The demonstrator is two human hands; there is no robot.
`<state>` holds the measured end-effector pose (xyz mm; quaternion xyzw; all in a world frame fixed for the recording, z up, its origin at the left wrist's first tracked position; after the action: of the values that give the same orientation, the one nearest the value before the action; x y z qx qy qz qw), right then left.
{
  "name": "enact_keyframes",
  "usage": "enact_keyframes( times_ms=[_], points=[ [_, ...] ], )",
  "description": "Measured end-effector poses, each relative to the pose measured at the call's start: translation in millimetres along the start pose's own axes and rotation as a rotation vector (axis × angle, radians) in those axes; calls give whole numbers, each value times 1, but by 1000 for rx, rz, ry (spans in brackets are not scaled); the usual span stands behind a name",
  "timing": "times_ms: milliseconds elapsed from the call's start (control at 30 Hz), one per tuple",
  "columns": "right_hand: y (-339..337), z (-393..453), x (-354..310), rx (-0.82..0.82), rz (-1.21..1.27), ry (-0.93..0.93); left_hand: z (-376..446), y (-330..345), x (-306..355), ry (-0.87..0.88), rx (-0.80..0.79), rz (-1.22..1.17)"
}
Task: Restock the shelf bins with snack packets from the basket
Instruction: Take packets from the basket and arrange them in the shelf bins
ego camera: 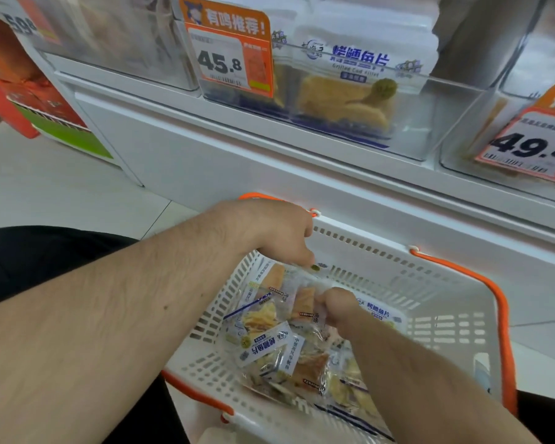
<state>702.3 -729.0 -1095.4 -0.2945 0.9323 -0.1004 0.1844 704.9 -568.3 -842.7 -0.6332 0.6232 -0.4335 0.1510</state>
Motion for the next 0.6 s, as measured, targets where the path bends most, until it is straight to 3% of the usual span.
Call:
enact_keyframes(
  times_ms=[100, 333, 500, 600],
  points=[
    [-18, -25, -3, -56, 148, -38, -5, -2, 5, 2, 7, -6],
    [-83, -94, -24, -38, 205, -208, -13, 1, 11, -1, 43, -49],
    [-116, -152, -46, -138, 342, -303, -23, 15, 15, -14, 49, -128],
    [-125, -190, -61, -286, 398, -378, -26, 16, 19, 2, 144, -274]
  ],
)
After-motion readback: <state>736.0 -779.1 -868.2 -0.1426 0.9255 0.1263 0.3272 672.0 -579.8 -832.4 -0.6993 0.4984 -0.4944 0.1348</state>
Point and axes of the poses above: each hand's wrist, its own z-axis towards the middle knuckle, its own y-axis out of the palm, x = y × z, the point moved 6 cm from there along z, towards the middle knuckle, and after that the axes turned 13 degrees about y, right-handed, at the moved point
